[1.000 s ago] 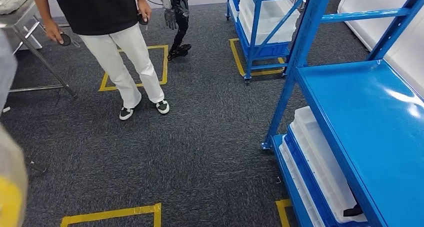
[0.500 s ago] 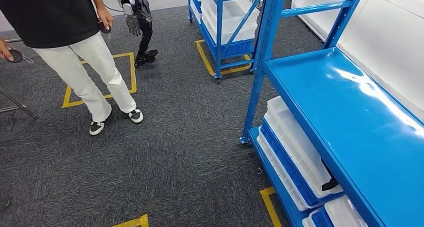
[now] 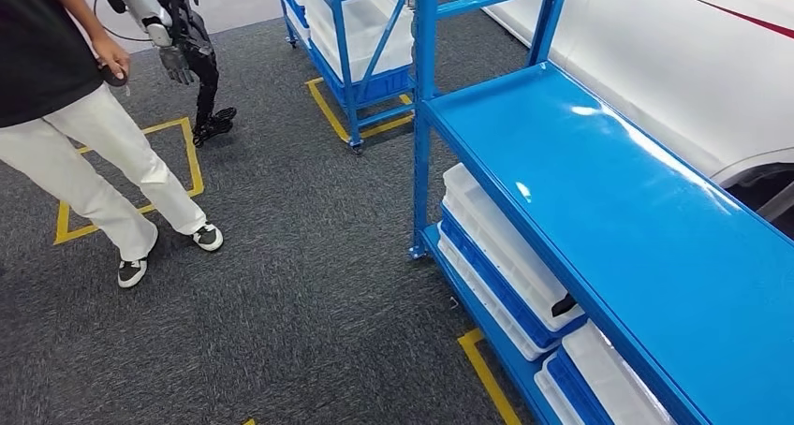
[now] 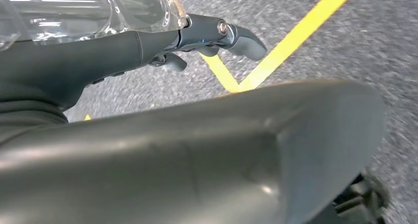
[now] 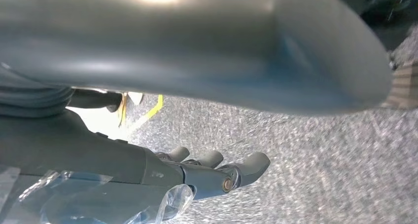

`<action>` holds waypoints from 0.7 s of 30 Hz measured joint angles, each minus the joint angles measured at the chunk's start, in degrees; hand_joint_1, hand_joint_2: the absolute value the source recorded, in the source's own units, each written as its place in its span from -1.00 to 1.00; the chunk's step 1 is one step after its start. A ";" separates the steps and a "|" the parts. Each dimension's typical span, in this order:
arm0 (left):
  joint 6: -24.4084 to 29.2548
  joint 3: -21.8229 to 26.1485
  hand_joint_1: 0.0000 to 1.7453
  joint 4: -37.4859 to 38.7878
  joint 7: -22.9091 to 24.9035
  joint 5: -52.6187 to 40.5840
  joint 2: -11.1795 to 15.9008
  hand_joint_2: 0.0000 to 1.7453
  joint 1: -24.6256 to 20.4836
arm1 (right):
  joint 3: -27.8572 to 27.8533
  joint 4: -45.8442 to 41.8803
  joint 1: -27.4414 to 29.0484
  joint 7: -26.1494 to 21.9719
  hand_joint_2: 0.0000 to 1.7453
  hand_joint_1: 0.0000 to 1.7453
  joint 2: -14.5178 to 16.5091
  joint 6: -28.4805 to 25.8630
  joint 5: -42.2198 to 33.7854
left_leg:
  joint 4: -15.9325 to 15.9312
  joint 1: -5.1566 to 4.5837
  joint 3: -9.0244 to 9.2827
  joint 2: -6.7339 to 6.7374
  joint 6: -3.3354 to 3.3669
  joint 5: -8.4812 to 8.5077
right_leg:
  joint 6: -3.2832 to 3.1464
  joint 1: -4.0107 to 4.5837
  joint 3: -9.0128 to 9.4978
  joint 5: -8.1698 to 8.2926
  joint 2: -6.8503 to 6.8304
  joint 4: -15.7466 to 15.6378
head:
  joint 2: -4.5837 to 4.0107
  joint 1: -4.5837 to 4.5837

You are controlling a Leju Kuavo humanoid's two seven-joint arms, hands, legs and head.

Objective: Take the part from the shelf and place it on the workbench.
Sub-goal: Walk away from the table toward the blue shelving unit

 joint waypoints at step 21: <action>-0.46 0.00 -1.00 0.00 0.07 0.00 -0.14 -1.00 0.66 | 0.05 0.13 0.07 0.53 -1.00 -1.00 -0.09 -0.15 -0.95 | -2.38 0.09 0.19 -2.65 2.31 2.07 | 2.30 -0.43 -9.39 -6.62 2.46 17.36 | -0.01 0.15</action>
